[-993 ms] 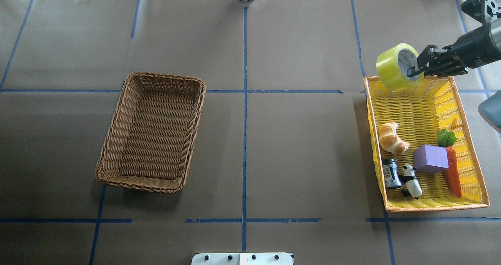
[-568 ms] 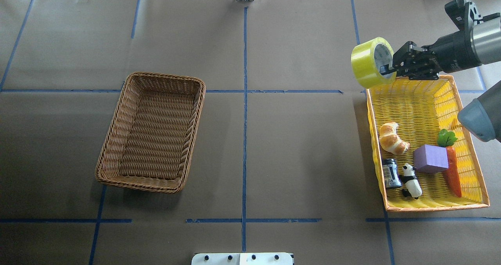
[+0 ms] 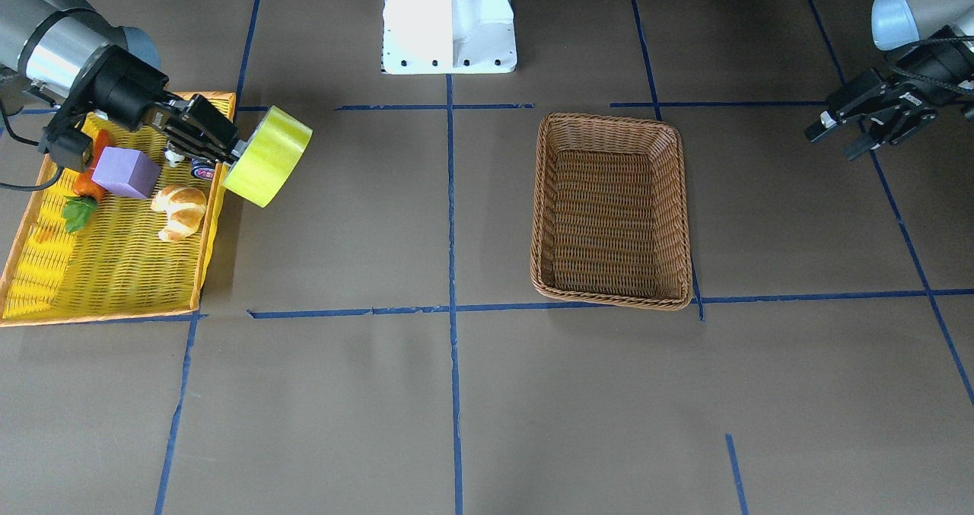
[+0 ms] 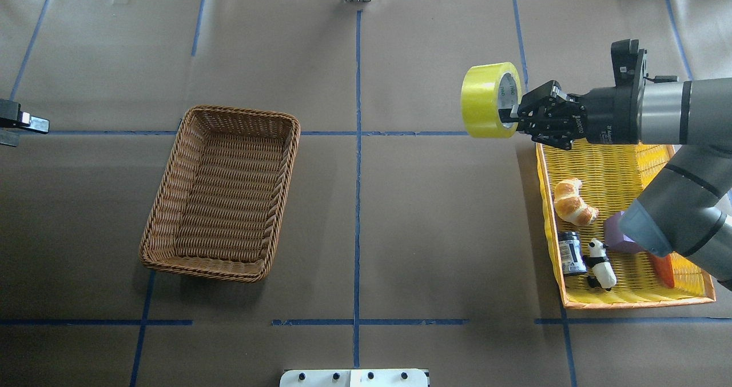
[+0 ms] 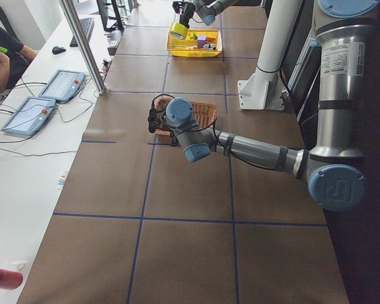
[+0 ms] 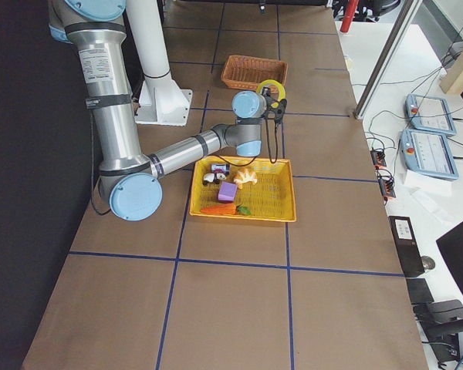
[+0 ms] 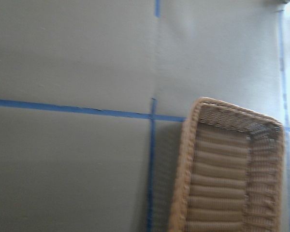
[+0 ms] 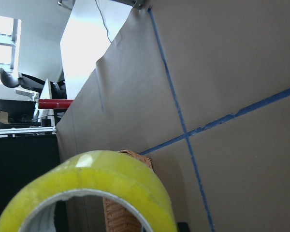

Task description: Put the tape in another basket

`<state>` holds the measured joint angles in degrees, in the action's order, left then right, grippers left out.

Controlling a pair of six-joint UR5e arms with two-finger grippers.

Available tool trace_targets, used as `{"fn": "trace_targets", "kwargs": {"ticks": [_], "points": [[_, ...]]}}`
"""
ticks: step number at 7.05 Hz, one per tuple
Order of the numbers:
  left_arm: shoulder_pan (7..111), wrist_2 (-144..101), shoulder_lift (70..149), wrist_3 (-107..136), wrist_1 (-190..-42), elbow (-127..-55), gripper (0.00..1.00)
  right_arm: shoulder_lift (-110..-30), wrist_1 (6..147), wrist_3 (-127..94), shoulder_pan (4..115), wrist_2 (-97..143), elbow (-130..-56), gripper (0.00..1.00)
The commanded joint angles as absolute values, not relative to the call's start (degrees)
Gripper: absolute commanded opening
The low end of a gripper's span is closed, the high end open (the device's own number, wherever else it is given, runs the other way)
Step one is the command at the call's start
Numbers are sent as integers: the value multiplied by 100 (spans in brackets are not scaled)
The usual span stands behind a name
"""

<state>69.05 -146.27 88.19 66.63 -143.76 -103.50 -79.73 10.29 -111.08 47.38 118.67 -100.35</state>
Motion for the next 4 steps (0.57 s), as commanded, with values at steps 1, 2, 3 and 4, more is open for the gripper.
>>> {"fn": "trace_targets", "kwargs": {"ticks": [1,2,3,4], "points": [[6672,-14616,9182,8541,-15577,-10336,100,-7980,441,-11408,3985,10876,-10063,2],[6532,-14364,9272,9526,-16314,-10353,100,-7980,152,-11408,3590,10367,-10063,2],[6156,-13900,9290,10267,-17026,-10354,100,-7972,-129,-11417,3229,9936,-10063,2],[5604,-13008,9342,11179,-17764,-10423,100,-7963,-358,-11417,2921,9618,-10081,2]]}}
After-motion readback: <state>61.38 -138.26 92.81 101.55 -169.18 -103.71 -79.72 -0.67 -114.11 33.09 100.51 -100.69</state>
